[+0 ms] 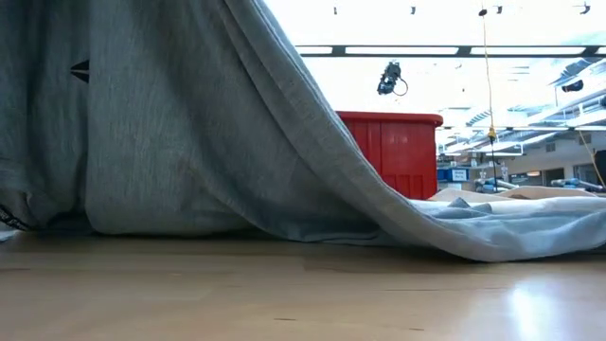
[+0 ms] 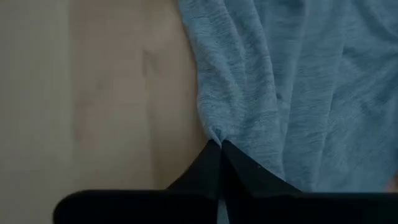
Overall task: Fold Laundry from Bin
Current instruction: Fold the gray shirt
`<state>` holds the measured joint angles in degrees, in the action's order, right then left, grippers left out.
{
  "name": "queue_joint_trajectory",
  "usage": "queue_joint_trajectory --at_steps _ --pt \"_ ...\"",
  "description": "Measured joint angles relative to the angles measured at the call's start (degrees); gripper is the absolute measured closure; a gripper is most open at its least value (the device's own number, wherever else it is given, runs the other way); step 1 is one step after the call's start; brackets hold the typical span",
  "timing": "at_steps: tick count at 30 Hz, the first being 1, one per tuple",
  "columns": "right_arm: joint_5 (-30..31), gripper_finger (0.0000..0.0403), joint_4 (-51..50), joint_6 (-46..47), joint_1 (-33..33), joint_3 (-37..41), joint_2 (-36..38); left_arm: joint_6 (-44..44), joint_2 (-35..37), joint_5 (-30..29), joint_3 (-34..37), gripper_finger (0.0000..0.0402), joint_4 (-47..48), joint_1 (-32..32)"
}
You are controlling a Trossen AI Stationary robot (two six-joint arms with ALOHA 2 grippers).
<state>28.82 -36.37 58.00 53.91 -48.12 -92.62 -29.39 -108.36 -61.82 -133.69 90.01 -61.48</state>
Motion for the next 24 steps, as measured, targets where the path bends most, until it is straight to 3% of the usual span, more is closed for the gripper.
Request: queue_joint_trajectory --at_steps 6,11,13,16,19,22,24 --pt "-3.0 0.038 -3.5 -0.8 0.0 -2.4 2.1 0.0 0.0 0.2 0.0 0.0395 0.0 0.0" --pt "-20.0 0.0389 -2.9 -0.2 -0.4 -2.6 4.0 -1.1 0.0 2.6 0.0 0.0395 -0.1 0.0" --pt "-23.2 0.0395 -2.5 0.3 0.6 -3.9 4.6 -1.2 0.0 4.1 0.0 0.0395 -1.3 0.0" --pt "-25.5 0.0396 -2.4 -3.5 2.7 -7.0 5.7 3.3 0.0 5.7 0.0 0.0395 -5.3 -0.3" --pt "-23.3 0.0395 -2.2 -10.5 5.1 -11.2 7.7 8.1 0.0 5.8 0.0 0.0395 -9.0 -0.8" --pt "-21.0 0.0395 -1.1 -13.4 7.2 -14.5 10.0 6.6 0.0 7.1 0.0 0.0395 -9.7 -0.8" --pt "-22.2 0.0395 -0.1 -12.2 8.3 -15.3 11.2 2.6 0.0 12.1 0.0 0.0395 -9.3 -0.7"
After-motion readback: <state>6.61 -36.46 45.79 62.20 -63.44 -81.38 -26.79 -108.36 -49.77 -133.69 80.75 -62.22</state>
